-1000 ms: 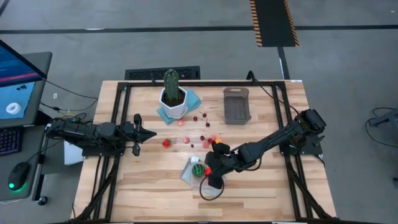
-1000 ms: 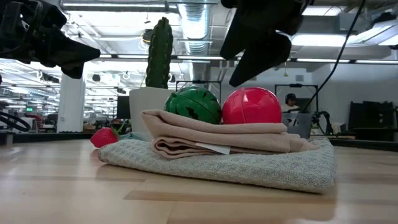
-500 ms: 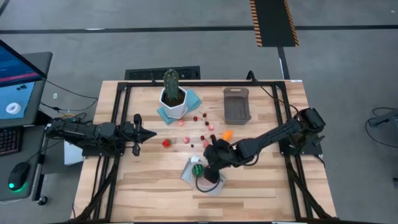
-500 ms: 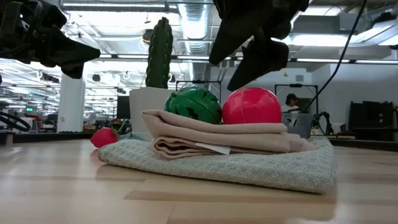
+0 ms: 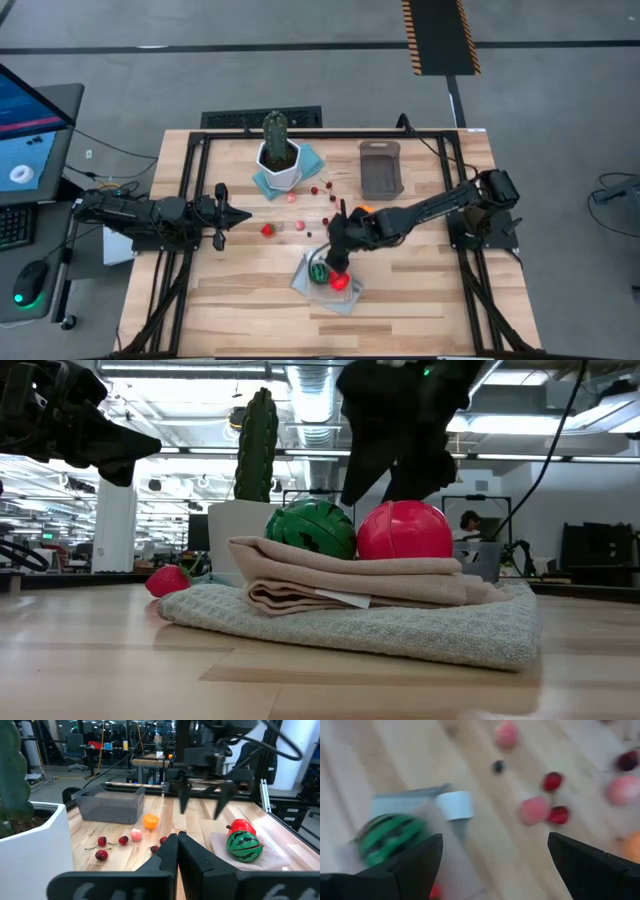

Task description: Pick and placing Produce into tupperware

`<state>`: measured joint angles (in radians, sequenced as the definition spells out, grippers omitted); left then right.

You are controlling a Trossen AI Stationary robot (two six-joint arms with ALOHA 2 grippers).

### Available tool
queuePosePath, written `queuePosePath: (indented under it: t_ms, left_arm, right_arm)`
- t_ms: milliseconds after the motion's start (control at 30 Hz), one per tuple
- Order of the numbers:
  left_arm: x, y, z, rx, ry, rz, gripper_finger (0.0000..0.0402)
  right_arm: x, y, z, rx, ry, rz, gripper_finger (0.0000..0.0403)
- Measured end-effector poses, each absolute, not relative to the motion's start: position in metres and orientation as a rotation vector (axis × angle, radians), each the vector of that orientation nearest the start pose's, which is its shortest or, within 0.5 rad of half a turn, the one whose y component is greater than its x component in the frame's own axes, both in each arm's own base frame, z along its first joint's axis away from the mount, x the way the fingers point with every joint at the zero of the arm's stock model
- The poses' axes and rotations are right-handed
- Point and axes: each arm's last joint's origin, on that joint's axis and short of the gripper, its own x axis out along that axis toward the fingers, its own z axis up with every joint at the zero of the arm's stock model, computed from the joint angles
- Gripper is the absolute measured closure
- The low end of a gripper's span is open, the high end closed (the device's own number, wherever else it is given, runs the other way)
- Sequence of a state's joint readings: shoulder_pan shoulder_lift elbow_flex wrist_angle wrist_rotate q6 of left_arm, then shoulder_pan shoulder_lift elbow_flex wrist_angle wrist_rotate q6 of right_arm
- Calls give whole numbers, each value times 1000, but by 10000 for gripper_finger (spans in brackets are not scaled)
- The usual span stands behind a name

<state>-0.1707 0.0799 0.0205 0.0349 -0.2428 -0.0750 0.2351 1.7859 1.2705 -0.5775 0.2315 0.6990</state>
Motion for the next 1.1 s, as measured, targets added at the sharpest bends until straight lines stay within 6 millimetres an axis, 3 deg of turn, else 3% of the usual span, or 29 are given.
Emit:
queuePosePath:
  t_ms: [267,533,1100]
  left_arm:
    - [101,-10,168,-70,21,73,401]
    - [100,-10,168,-70,21,73,401]
    - [101,-10,168,-70,21,73,401]
  right_arm:
    - [359,43,215,438,1084,-362,19]
    - [359,28,219,390,1113,-371,19]
    - [364,-29,221,327,1079,-334,19]
